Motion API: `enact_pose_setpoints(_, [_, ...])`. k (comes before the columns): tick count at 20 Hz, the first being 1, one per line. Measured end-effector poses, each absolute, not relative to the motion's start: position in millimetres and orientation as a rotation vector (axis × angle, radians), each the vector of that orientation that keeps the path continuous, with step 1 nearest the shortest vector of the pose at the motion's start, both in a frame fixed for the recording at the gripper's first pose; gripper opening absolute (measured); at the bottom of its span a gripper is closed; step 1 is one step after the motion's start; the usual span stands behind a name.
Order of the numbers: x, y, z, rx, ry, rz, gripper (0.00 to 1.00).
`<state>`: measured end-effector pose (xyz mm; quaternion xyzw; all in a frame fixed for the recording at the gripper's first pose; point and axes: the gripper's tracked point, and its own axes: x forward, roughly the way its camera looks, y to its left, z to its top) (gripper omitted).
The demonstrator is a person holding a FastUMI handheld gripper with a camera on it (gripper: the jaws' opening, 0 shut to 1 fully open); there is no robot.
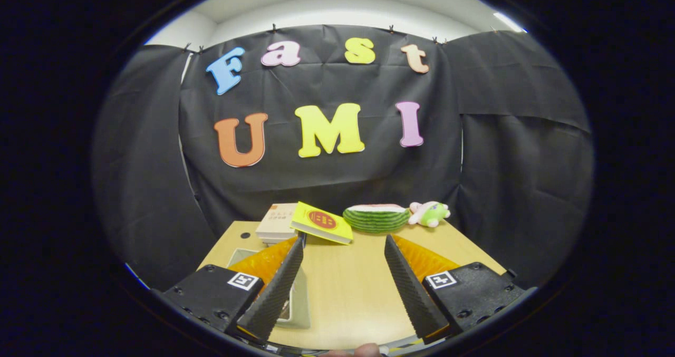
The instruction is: Open the storage box then place both shoes into the box .Put the left shoe in first, then the right shoe, with the right side of both shoes facing outward in a uniform manner.
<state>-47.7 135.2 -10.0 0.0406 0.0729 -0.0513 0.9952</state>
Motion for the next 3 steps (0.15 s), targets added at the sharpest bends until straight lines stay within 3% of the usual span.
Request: enact_pose_setpoints(3, [-46.8,133.2,-10.7,0.084,0.147,-0.103,0.99])
